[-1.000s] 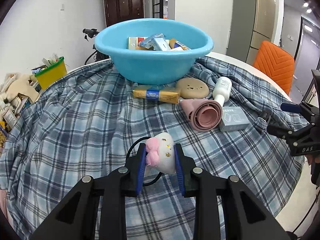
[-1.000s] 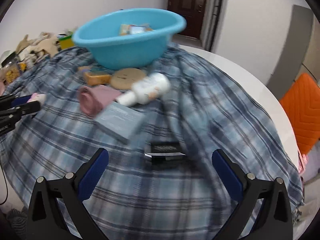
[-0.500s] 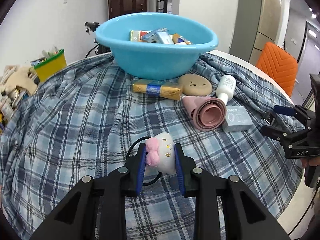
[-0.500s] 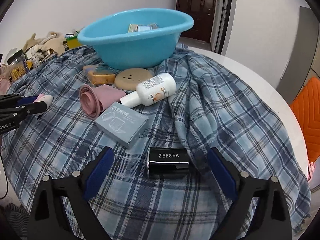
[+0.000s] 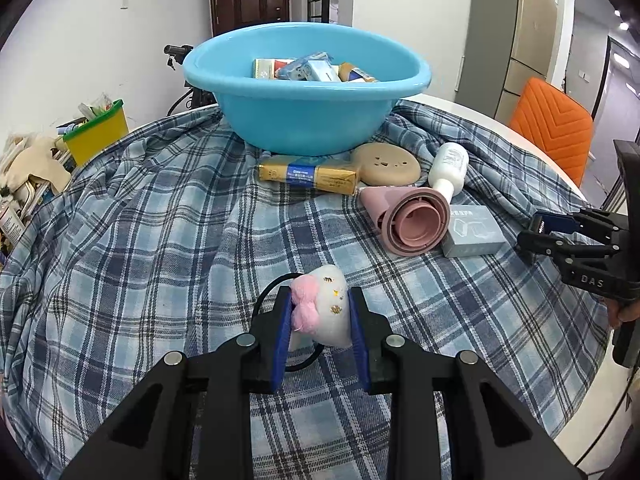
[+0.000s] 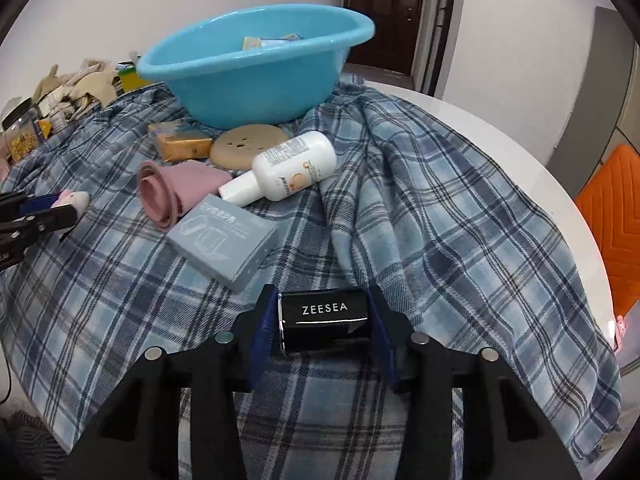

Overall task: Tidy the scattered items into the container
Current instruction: 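Grasp the black ZEESEA box with the right tool while the left holds the bunny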

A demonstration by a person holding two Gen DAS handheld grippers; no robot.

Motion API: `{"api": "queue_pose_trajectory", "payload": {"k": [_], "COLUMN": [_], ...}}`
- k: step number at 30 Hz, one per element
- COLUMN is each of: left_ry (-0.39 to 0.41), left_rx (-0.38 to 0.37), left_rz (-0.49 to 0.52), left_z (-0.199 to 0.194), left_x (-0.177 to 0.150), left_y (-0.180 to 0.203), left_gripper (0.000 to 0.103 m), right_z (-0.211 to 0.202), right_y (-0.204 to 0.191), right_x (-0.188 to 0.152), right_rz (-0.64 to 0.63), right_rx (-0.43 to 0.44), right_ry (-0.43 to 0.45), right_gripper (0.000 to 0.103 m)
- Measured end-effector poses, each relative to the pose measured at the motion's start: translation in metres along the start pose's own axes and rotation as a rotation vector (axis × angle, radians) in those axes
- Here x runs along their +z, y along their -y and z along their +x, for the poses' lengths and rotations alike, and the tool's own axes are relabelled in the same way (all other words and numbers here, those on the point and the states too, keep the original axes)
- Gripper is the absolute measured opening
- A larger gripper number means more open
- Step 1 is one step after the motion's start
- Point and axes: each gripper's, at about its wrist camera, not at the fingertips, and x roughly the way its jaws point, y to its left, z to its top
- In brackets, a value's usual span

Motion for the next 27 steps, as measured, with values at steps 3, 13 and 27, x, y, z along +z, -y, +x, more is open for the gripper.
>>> {"api": "queue_pose_trajectory", "payload": {"k": [3, 13, 27], "left_ry": [0.001, 0.008, 0.022], "left_rx": [0.004, -0.004, 0.019], "left_rz": [0.006, -0.005, -0.086], "left_z": [0.0, -0.004, -0.011], "left_x": [-0.001, -0.004, 0.005], "left_y": [0.001, 0.004, -0.014], "left_gripper": [0.029, 0.029, 0.029], "right_z": [-0.009, -0.017, -0.035], "right_y": [-0.004, -0.043, -0.071], "right_x": [-0.002, -0.007, 0.013], "right_rz": [-0.009, -0.02, -0.045], "right_rx": [0.015, 0.159, 0.131], "right_ry": [0.016, 0.027, 0.152], "right_gripper": [0.043, 0.042, 0.041]}}
